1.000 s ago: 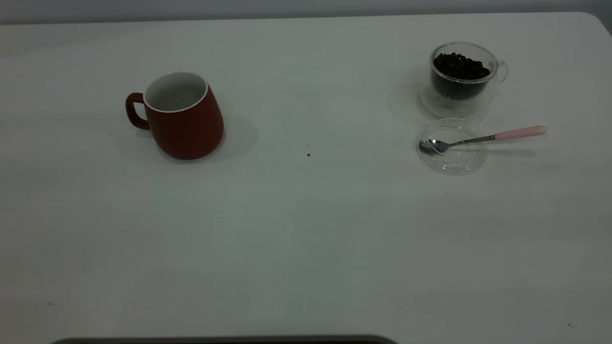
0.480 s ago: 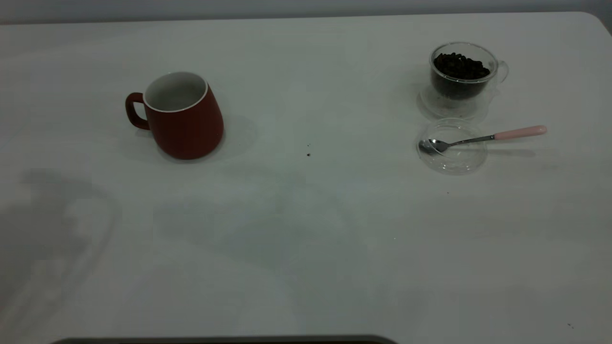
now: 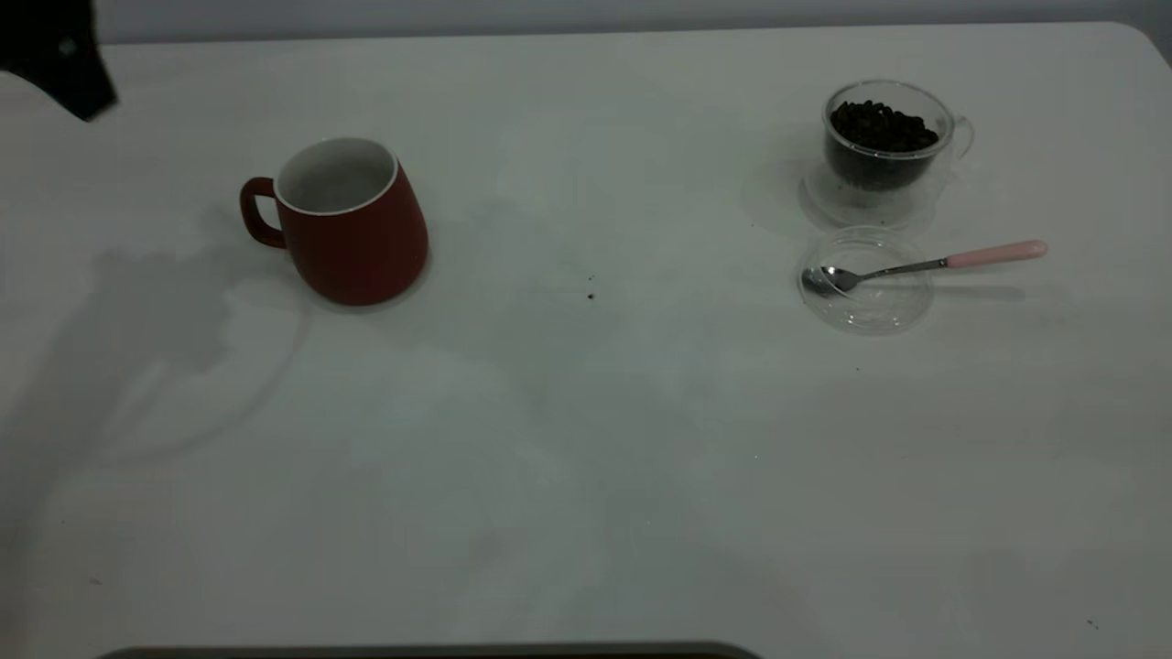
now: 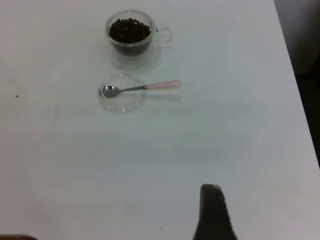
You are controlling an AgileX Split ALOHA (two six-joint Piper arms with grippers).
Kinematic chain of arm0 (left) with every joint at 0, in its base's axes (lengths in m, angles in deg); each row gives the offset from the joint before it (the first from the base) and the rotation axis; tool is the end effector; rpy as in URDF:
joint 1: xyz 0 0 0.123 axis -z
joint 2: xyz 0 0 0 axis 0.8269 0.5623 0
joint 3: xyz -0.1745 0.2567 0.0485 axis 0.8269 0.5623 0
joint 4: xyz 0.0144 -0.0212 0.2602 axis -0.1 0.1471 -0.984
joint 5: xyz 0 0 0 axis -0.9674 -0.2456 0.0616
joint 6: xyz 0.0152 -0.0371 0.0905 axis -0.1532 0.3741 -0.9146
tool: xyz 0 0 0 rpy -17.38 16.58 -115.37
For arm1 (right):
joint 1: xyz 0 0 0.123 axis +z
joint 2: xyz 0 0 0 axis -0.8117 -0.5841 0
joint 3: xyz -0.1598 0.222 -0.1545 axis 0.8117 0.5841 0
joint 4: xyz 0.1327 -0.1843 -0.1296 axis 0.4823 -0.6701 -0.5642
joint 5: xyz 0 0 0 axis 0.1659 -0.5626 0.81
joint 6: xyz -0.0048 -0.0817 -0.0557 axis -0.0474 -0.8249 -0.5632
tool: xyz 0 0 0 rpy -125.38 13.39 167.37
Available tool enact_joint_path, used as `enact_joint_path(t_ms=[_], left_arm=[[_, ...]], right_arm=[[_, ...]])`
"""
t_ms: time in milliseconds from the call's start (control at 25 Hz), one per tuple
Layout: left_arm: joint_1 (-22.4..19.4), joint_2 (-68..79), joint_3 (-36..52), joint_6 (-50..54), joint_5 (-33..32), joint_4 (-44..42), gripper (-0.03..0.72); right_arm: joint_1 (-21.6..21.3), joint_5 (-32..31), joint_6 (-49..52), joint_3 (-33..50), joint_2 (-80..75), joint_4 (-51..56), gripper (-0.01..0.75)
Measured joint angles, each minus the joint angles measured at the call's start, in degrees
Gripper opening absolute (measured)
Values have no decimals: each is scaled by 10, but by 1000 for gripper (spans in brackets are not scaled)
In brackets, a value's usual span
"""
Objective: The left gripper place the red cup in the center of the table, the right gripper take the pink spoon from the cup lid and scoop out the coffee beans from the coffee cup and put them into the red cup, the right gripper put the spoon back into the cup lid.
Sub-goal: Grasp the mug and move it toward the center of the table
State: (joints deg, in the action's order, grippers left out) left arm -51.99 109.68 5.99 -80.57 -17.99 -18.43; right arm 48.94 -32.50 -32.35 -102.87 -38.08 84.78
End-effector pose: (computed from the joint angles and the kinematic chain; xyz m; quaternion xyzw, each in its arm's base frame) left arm 0.4098 -0.0288 0.1714 0.3887 0.9011 0.0560 0.1838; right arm -0.0140 0.0106 0.2652 0.0028 0.8821 0.0110 0.4708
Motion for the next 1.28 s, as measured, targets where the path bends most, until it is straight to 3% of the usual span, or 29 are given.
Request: enact_joint_path(t_ms=[440,960,1280], left_arm=[[0,132,-58,-321,5,125,505],[0,166,-60,-387,70,132,505],[1,177,-60,-497,87,229,505]], right_arm=[[0,0,0,0,0,0,560],[0,0,0,0,0,0,560],[0,0,0,0,0,0,560]])
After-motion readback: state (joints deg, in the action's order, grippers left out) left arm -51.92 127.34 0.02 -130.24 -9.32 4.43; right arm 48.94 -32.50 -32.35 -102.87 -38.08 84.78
